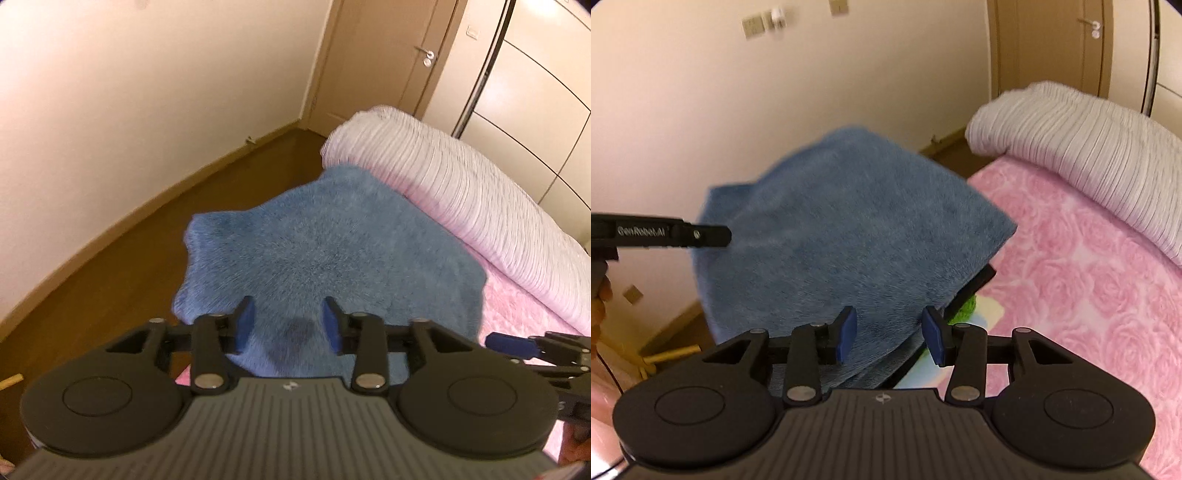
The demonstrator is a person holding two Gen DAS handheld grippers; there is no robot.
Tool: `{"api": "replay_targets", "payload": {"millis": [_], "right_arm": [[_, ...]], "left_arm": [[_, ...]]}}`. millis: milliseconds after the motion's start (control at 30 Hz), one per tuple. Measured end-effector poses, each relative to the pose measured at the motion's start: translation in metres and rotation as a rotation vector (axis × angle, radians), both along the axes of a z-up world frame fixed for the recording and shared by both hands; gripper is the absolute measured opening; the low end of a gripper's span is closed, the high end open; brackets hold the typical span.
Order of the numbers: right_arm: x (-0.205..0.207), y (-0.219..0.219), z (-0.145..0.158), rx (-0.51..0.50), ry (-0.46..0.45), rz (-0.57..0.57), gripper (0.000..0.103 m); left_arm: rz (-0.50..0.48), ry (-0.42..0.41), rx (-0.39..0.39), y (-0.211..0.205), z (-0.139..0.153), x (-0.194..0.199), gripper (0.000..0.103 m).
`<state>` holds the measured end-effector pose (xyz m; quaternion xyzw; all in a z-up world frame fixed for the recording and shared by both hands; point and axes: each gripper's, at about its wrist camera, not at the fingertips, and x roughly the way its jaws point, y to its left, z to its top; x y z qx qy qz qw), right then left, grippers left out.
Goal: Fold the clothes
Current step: 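Lower the jeans onto the blue towel atop the stack and open both grippers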
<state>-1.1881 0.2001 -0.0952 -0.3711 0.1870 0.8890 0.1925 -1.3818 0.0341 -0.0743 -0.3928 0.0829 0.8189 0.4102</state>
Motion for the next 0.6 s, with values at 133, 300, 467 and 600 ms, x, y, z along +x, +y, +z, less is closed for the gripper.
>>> {"api": "replay_targets", "payload": {"millis": [133, 300, 467, 600], "right_arm": [[0.031, -0.009, 0.018, -0.056, 0.045, -0.02, 0.056], [0.072, -0.026, 0.029, -0.15, 0.073, -0.019, 0.09], [0.11, -0.035, 0.034, -0.191, 0.064, 0.004, 0.089], [0.15, -0.04, 0.044, -0.192, 0.068, 0.027, 0.089]], "left_arm": [[0.051, -0.004, 0.002, -0.023, 0.021, 0.034, 0.063], [0.126, -0.006, -0.005, -0.048, 0.04, 0.087, 0.082], [0.205, -0.049, -0.026, -0.067, 0.049, 0.139, 0.092], [0.243, -0.03, -0.043, -0.084, 0.061, 0.193, 0.097]]}}
